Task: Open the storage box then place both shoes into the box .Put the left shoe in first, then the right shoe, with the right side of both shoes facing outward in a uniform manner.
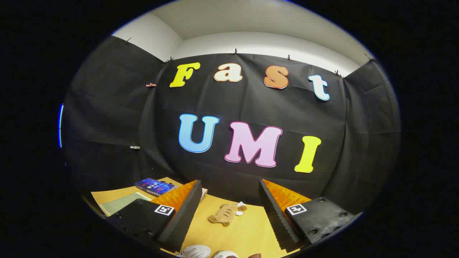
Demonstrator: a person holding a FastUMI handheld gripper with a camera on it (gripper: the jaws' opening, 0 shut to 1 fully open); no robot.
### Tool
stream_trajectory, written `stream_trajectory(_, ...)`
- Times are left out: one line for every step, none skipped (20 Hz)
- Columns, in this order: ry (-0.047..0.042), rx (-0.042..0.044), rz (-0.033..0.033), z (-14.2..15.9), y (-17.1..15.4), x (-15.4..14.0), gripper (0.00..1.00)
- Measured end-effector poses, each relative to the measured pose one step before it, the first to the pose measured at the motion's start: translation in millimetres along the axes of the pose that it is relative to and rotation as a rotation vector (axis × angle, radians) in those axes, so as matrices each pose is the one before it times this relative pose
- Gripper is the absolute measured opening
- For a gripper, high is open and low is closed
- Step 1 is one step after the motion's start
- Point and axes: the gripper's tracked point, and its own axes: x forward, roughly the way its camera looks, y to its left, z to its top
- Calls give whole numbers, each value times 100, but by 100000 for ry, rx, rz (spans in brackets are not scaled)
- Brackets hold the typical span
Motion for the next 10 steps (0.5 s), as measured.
stream_trajectory(428, -291, -279, -171, -124, 42, 97)
stream_trajectory(248, -158, 131, -89, 6, -15, 97)
stream_trajectory(13, -268, 112, -49, 121, -56, 97)
stream_trajectory(90, -337, -3, -68, -78, 26, 97)
stream_trajectory(-127, -350, 86, -35, 8, -44, 97)
stream_trajectory(169, 53, 182, -88, 53, 23, 97)
stream_trajectory(318, 750, 349, -88, 82, -33, 97)
stream_trajectory(185, 1106, 379, -24, 112, -92, 97)
stream_trajectory(247, 979, 329, -116, 117, -30, 97)
stream_trajectory(88, 228, 70, -39, 56, -45, 97)
